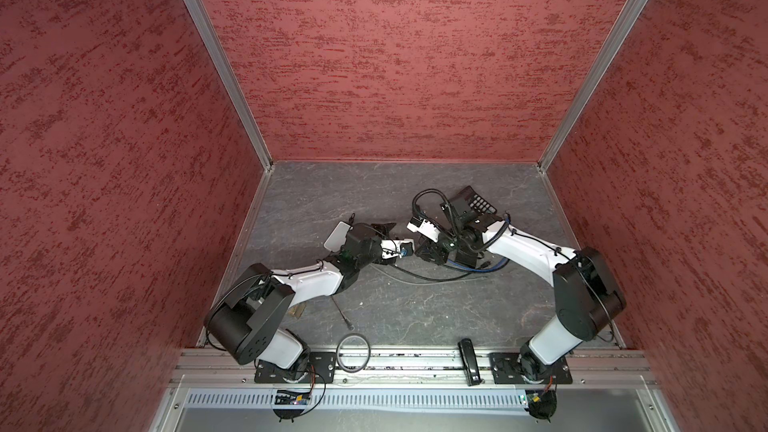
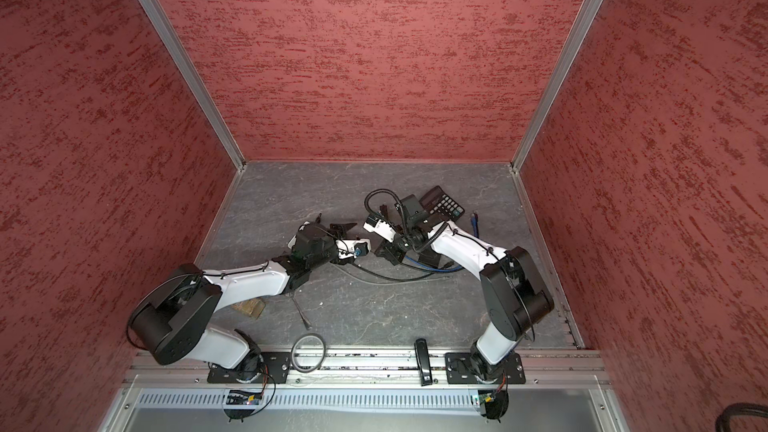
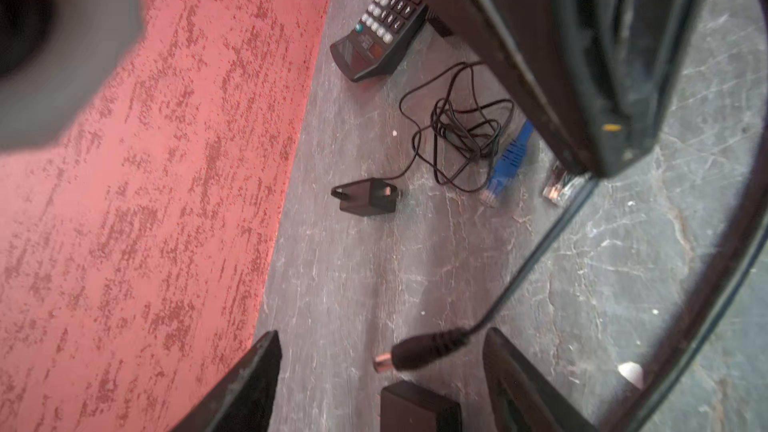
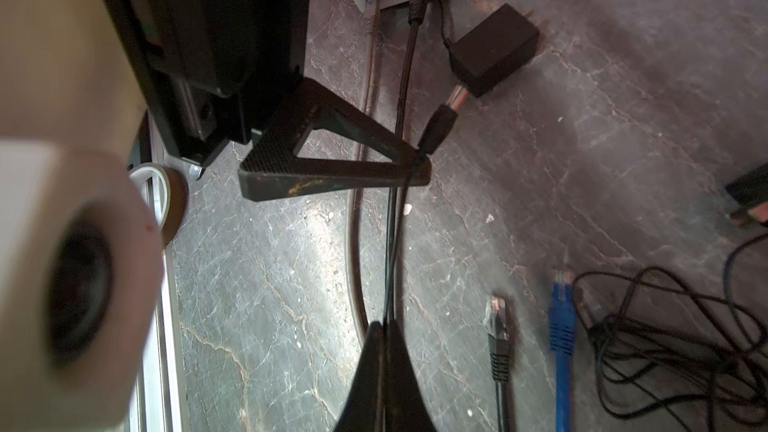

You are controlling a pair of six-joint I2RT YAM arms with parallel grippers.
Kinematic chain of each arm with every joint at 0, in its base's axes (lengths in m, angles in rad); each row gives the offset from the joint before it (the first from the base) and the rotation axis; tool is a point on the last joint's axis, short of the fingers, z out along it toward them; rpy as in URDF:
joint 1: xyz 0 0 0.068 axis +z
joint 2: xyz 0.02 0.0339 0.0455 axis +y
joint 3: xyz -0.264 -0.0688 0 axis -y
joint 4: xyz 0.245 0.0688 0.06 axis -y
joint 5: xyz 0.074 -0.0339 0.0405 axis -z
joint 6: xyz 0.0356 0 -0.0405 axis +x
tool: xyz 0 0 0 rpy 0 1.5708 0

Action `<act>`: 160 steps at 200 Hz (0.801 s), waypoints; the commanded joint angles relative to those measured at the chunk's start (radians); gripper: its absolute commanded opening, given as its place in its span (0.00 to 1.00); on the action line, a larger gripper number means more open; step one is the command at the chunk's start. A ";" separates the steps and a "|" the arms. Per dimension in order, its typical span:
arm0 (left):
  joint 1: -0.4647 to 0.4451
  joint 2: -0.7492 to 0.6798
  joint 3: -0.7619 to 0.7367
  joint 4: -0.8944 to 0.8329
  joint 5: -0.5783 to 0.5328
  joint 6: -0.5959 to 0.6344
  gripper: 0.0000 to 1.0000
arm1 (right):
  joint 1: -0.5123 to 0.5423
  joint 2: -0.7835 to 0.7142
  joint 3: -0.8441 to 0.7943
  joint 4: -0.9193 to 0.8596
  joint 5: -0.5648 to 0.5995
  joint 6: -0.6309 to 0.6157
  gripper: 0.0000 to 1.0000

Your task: Insert the plug into the switch port

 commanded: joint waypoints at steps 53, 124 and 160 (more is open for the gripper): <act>-0.007 0.021 0.024 -0.078 0.074 0.061 0.36 | -0.014 -0.012 0.019 -0.030 -0.064 -0.024 0.01; -0.013 0.025 0.032 -0.127 0.091 0.050 0.19 | -0.028 -0.012 0.030 -0.028 -0.048 -0.017 0.01; -0.057 0.019 0.062 -0.203 0.044 -0.032 0.11 | -0.032 -0.022 0.020 0.036 0.003 0.037 0.10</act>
